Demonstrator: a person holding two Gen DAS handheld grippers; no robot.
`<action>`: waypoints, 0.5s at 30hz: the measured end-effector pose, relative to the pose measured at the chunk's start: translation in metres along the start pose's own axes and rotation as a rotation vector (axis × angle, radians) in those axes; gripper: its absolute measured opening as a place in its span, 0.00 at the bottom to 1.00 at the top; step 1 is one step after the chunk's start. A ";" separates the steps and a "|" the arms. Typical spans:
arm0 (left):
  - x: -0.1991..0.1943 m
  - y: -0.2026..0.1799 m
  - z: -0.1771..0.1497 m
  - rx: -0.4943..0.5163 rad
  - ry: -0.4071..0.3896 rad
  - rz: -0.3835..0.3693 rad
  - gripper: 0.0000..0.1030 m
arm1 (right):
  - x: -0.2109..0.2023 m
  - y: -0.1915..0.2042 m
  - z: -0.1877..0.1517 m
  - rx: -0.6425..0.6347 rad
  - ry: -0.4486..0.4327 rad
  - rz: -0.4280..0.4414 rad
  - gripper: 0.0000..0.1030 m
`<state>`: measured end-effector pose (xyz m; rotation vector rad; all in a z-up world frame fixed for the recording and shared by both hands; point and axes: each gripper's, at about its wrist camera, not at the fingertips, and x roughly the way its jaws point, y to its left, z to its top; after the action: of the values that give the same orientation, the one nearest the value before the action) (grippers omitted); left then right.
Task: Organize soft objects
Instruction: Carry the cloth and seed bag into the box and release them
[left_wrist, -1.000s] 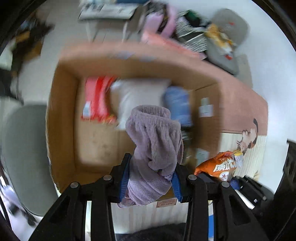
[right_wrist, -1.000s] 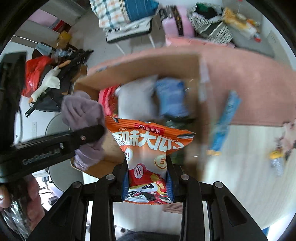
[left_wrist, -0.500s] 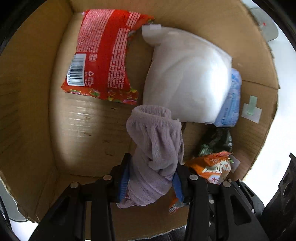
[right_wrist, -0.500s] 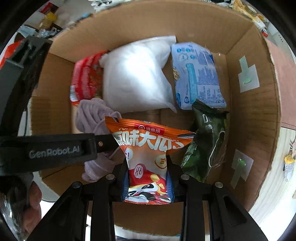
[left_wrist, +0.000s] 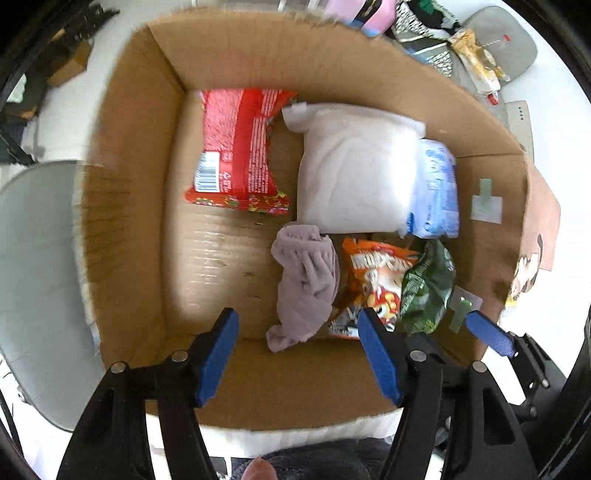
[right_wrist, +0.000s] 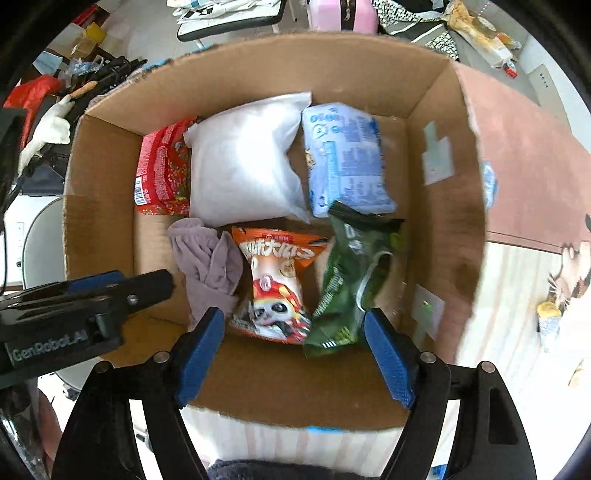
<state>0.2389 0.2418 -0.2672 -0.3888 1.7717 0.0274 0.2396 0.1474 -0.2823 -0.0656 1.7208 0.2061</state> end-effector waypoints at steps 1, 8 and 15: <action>-0.006 -0.002 -0.005 0.004 -0.016 0.006 0.63 | -0.005 0.000 -0.004 -0.005 -0.012 -0.006 0.78; -0.045 -0.011 -0.039 0.047 -0.200 0.124 0.97 | -0.039 -0.020 -0.037 -0.018 -0.097 -0.018 1.00; -0.058 -0.018 -0.072 0.037 -0.284 0.152 0.97 | -0.082 -0.044 -0.063 -0.043 -0.184 -0.024 1.00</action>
<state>0.1867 0.2228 -0.1917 -0.2102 1.5155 0.1503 0.1991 0.0868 -0.1966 -0.0959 1.5314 0.2252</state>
